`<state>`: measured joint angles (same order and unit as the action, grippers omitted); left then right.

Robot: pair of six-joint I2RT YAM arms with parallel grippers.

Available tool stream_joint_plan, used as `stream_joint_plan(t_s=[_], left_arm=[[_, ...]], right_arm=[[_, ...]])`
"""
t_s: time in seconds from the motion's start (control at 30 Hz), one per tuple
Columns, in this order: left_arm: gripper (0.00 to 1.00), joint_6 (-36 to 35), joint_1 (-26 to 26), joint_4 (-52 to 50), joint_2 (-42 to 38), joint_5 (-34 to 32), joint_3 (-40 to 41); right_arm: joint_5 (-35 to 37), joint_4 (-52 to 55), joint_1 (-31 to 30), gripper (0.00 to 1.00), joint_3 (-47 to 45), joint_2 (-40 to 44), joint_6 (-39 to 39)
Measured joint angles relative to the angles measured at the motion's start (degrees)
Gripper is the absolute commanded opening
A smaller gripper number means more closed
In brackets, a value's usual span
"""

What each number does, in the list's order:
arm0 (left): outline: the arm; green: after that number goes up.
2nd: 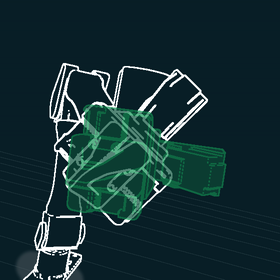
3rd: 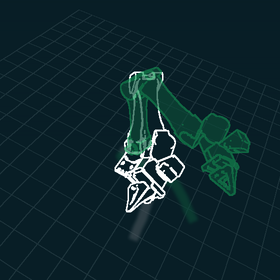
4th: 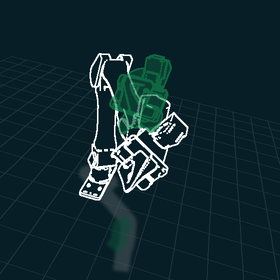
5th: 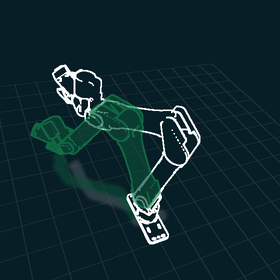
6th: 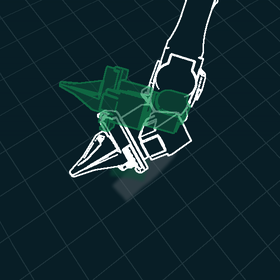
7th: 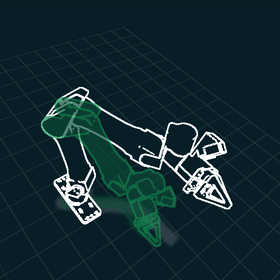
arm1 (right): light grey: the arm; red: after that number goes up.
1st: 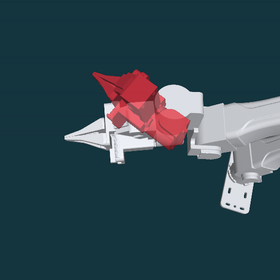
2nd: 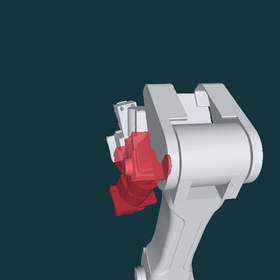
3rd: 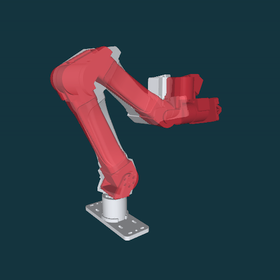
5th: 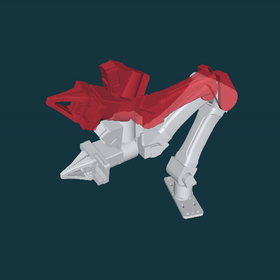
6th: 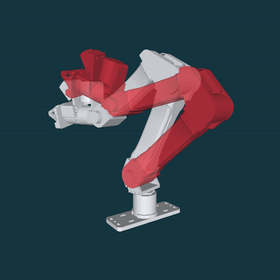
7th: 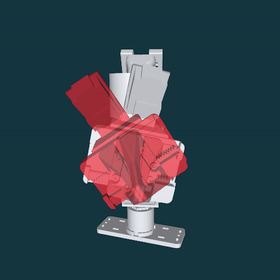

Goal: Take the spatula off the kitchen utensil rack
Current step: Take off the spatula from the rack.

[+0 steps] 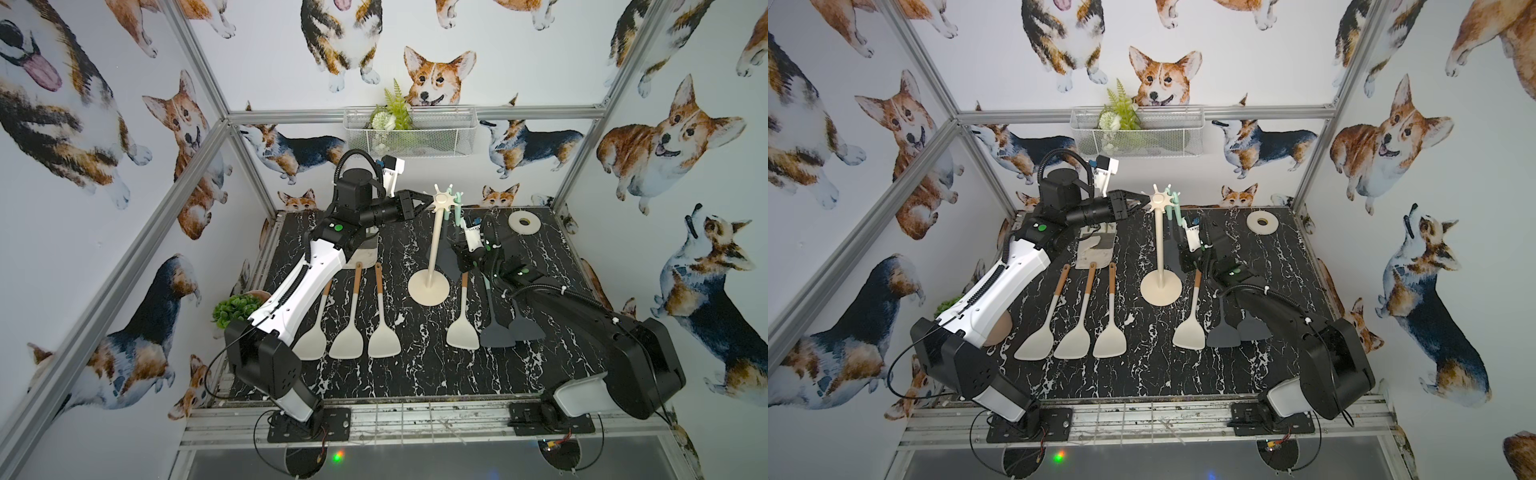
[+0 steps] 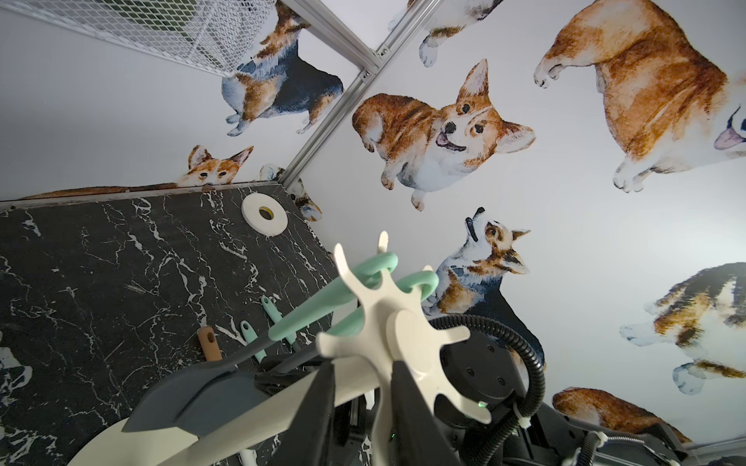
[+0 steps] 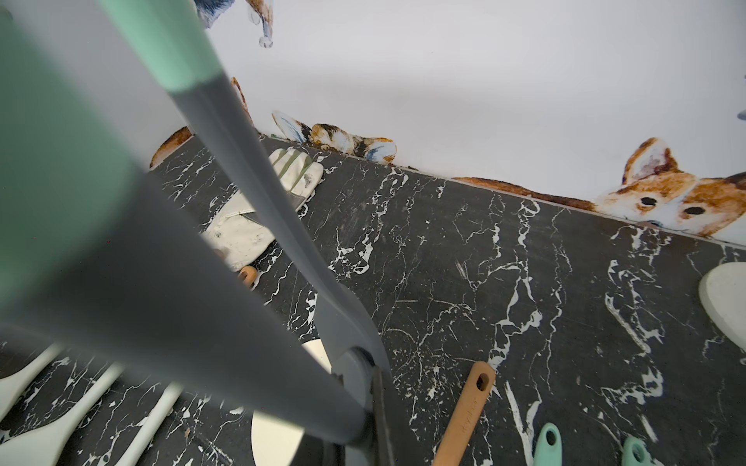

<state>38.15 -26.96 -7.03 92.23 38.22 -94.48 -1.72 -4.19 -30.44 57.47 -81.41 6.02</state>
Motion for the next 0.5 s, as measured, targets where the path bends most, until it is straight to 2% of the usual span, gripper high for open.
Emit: stream_joint_plan(t_s=[0.17,0.33,0.5], left_arm=[[0.15,0.04,-0.04,0.09,0.00,0.02,0.00],[0.01,0.70,-0.04,0.48,-0.09,0.17,-0.11],[0.00,1.27,-0.07,-0.42,0.00,-1.25,-0.90]], right_arm=[[0.37,0.57,0.00,0.00,0.04,0.20,0.09],[1.70,1.20,0.07,0.00,0.26,0.24,0.09],[2.34,3.08,0.68,0.00,0.98,0.59,-0.31]])
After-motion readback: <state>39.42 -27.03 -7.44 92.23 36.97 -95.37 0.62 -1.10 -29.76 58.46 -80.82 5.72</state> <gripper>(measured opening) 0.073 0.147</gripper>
